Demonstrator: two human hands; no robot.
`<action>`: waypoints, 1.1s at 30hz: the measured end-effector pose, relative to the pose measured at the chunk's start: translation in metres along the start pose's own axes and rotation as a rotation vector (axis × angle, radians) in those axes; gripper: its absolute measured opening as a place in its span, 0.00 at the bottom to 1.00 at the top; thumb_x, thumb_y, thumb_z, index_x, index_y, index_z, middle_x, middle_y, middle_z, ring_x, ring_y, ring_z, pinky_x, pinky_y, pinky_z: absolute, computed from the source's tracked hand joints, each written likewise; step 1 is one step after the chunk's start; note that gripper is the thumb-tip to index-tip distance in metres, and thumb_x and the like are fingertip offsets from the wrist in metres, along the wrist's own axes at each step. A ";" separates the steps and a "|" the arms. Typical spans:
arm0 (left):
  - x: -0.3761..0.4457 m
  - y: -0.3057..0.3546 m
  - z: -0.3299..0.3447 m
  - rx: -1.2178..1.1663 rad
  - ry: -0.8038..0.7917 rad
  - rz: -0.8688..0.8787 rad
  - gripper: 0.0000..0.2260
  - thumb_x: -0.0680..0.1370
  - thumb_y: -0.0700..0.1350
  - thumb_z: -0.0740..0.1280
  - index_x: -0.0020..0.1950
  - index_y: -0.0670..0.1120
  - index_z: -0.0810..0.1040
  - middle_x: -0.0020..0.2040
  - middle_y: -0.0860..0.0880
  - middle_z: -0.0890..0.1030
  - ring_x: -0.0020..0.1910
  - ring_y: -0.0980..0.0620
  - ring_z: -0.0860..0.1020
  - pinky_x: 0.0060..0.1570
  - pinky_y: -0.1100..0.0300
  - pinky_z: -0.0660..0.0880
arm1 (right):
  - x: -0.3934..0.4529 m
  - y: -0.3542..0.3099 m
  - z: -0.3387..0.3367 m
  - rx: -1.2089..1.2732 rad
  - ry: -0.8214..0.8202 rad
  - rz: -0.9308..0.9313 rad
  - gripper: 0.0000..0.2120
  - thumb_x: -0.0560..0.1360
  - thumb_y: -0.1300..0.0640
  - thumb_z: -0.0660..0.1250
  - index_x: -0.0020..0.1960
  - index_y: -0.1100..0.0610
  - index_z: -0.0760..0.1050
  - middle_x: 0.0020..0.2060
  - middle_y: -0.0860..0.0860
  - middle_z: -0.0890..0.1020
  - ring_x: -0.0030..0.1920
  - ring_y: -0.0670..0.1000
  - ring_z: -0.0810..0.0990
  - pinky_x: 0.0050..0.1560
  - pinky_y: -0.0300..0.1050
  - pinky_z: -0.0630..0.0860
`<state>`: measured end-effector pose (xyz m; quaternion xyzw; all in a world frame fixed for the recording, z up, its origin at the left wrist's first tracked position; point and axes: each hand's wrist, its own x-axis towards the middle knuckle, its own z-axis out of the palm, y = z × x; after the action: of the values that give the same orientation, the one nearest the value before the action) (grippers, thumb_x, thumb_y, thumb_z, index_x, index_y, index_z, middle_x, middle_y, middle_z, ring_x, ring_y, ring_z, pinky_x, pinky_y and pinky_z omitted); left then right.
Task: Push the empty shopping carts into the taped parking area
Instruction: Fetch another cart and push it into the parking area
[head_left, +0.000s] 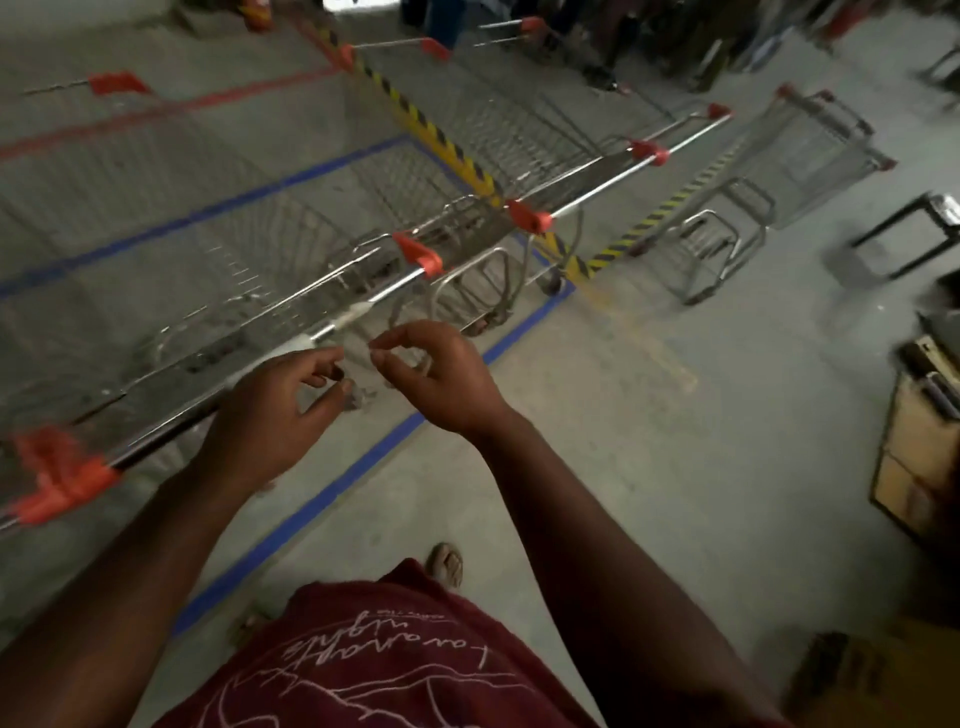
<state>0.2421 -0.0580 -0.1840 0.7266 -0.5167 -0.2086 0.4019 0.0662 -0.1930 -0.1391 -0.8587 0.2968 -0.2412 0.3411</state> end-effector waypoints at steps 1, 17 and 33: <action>0.010 0.009 0.013 -0.004 -0.006 0.010 0.20 0.77 0.58 0.69 0.67 0.55 0.78 0.53 0.58 0.84 0.51 0.60 0.82 0.52 0.53 0.80 | -0.001 0.011 -0.012 -0.003 0.004 0.008 0.07 0.80 0.55 0.73 0.55 0.57 0.85 0.52 0.49 0.87 0.53 0.45 0.84 0.57 0.42 0.77; 0.135 0.103 0.167 0.009 -0.115 0.041 0.15 0.79 0.49 0.70 0.66 0.54 0.79 0.52 0.55 0.83 0.53 0.56 0.81 0.52 0.48 0.81 | 0.029 0.165 -0.137 -0.041 0.020 0.056 0.08 0.81 0.52 0.69 0.56 0.53 0.85 0.50 0.45 0.86 0.51 0.43 0.81 0.54 0.45 0.77; 0.320 0.173 0.281 -0.129 -0.434 0.195 0.16 0.79 0.49 0.70 0.67 0.52 0.80 0.51 0.56 0.84 0.50 0.61 0.82 0.54 0.54 0.81 | 0.052 0.267 -0.240 -0.162 0.453 0.440 0.07 0.80 0.50 0.71 0.52 0.51 0.86 0.49 0.45 0.87 0.51 0.45 0.81 0.53 0.44 0.75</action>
<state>0.0612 -0.4804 -0.1753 0.5844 -0.6442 -0.3526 0.3451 -0.1372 -0.4920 -0.1670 -0.7228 0.5619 -0.3220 0.2412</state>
